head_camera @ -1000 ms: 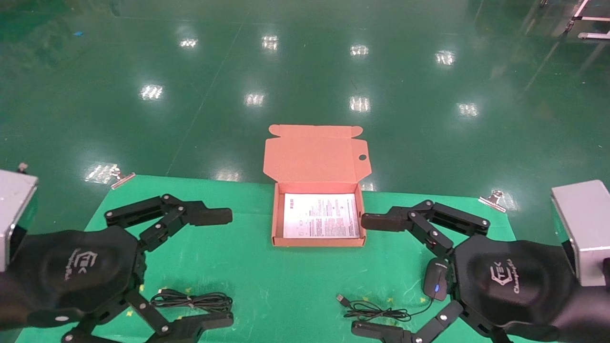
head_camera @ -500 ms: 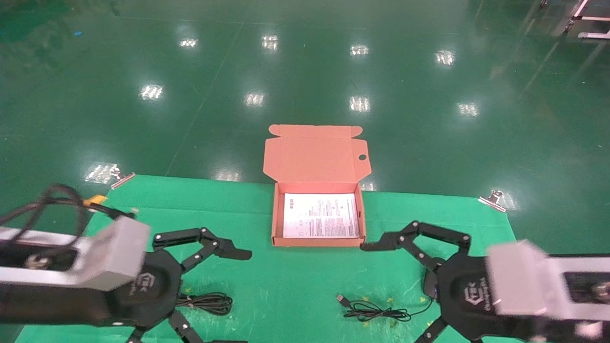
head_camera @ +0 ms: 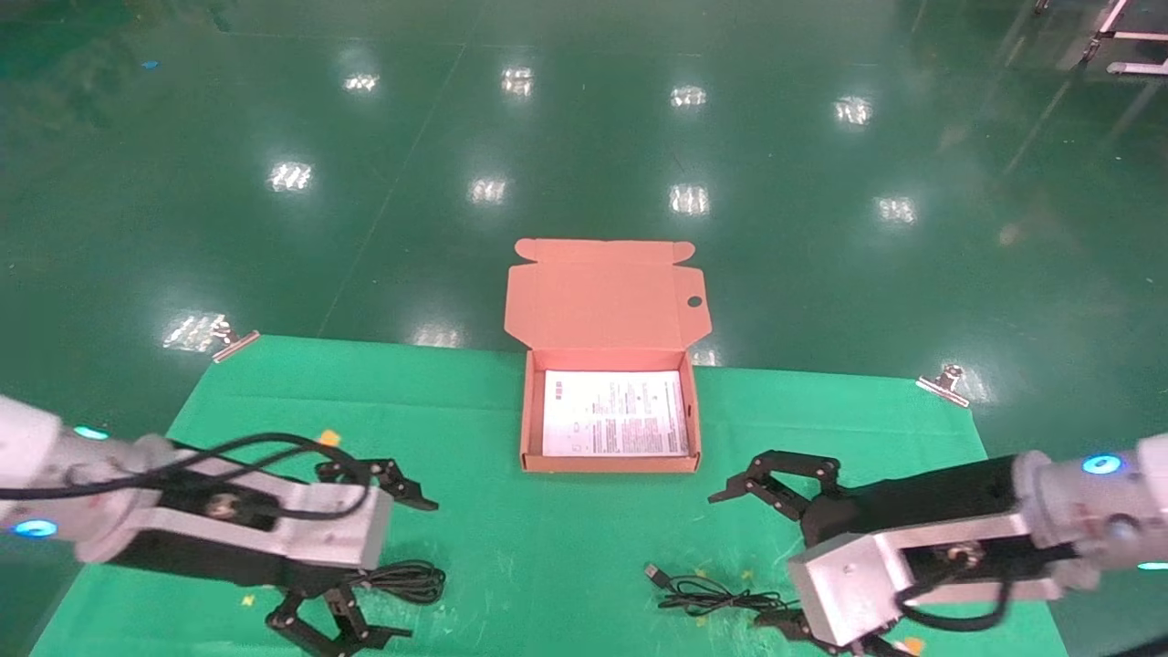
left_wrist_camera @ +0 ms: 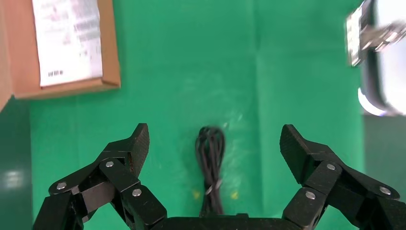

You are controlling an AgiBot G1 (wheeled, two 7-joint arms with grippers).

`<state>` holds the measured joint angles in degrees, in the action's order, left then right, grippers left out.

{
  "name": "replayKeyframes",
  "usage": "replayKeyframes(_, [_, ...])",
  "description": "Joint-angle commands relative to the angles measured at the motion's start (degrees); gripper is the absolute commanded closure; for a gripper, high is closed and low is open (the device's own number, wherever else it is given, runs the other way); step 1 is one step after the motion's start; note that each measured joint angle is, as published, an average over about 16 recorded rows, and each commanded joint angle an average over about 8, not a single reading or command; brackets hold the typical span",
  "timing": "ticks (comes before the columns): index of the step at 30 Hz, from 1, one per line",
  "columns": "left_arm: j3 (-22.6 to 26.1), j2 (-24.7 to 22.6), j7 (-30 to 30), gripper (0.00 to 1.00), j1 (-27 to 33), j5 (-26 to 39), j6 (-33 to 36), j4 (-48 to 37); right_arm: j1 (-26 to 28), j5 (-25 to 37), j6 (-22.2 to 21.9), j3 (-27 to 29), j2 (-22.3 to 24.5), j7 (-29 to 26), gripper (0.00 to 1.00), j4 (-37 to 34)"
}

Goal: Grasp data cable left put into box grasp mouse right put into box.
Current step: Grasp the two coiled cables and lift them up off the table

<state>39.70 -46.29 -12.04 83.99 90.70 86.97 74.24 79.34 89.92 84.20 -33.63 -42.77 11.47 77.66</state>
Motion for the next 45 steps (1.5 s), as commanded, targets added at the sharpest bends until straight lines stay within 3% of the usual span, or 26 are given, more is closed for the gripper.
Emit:
replayKeyframes(1, [1.9, -1.3, 0.2, 0.00, 0.9, 4.2, -0.6, 0.4, 0.7, 4.3, -1.0, -1.7, -1.4, 1.9, 0.00, 0.0])
replayKeyframes(8, [6.3, -4.9, -0.7, 0.00, 0.0, 15.9, -4.6, -0.7, -1.6, 16.3, -6.2, -6.0, -4.7, 3.1, 0.00, -0.3])
replayKeyframes(15, [8.4, -7.6, -1.6, 0.00, -2.0, 22.4, -9.3, -6.1, -4.9, 23.5, -10.6, -8.2, -6.9, -0.1, 0.00, -1.6])
replayKeyframes(20, [8.2, -9.1, -1.6, 0.00, -3.8, 23.0, -13.4, -13.5, -6.6, 26.0, -12.7, -9.0, -9.0, -2.8, 0.00, -5.1])
replayKeyframes(27, [7.1, -11.6, 1.3, 0.00, -4.4, 21.8, -18.5, -24.1, -6.4, 26.7, -15.4, -8.8, -13.7, -6.5, 0.00, -16.1])
replayKeyframes(36, [6.9, -14.8, 5.8, 0.01, -3.5, 21.5, -22.1, -33.9, -4.8, 28.1, -19.1, -9.4, -19.0, -4.8, 0.00, -27.8])
replayKeyframes(44, [6.4, -15.3, 8.1, 1.00, -3.4, 20.8, -23.6, -38.7, -4.8, 28.4, -22.0, -9.3, -20.4, -3.2, 0.98, -31.7])
replayKeyframes(45, [6.4, -15.3, 8.2, 1.00, -3.3, 20.8, -23.7, -38.9, -4.8, 28.4, -22.1, -9.3, -20.4, -3.1, 1.00, -31.9])
